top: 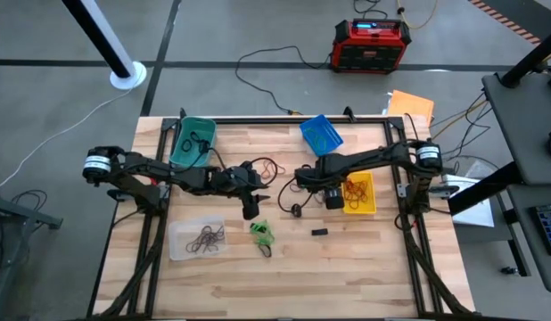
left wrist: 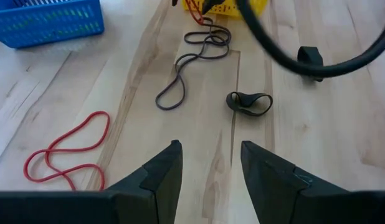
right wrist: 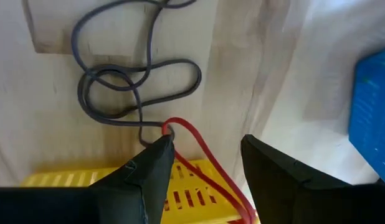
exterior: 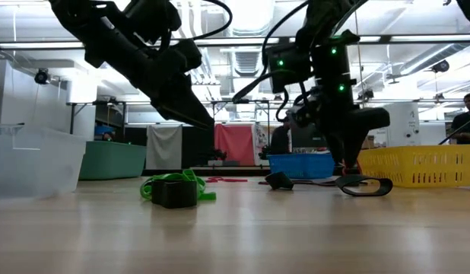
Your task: Sort rubber bands into baskets
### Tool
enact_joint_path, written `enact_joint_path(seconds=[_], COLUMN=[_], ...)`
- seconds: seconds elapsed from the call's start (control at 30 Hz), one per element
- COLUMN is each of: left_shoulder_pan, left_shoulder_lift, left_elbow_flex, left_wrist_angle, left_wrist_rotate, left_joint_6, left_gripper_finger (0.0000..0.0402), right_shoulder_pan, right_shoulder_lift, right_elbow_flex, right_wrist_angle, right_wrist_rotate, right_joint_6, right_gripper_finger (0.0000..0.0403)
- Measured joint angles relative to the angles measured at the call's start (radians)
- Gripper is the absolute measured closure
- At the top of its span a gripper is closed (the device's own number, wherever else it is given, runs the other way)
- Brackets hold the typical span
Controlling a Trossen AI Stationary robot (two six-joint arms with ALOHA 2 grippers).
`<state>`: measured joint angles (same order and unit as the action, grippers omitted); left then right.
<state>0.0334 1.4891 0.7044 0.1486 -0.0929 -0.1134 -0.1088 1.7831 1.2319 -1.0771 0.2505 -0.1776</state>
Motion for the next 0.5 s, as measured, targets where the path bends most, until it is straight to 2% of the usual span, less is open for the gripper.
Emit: enact_joint_path(seconds=[0.27, 0.5], left_shoulder_pan=[0.000, -0.001], left_shoulder_lift=[0.000, 0.000], left_elbow_flex=[0.000, 0.000], left_wrist_angle=[0.001, -0.004], left_wrist_rotate=[-0.001, -0.002], left_joint_6=[0.020, 0.020], left_gripper_finger=[0.0254, 0.0254], right_shoulder_pan=[-0.037, -0.075], right_shoulder_lift=[0.008, 0.008], right_elbow_flex=[-0.005, -0.019], right_wrist_angle=[0.008, 0.051], right_wrist_rotate=[-0.004, -0.023], right_joint_6=[-0.020, -0.056], right_gripper_finger=[0.0227, 0.0263])
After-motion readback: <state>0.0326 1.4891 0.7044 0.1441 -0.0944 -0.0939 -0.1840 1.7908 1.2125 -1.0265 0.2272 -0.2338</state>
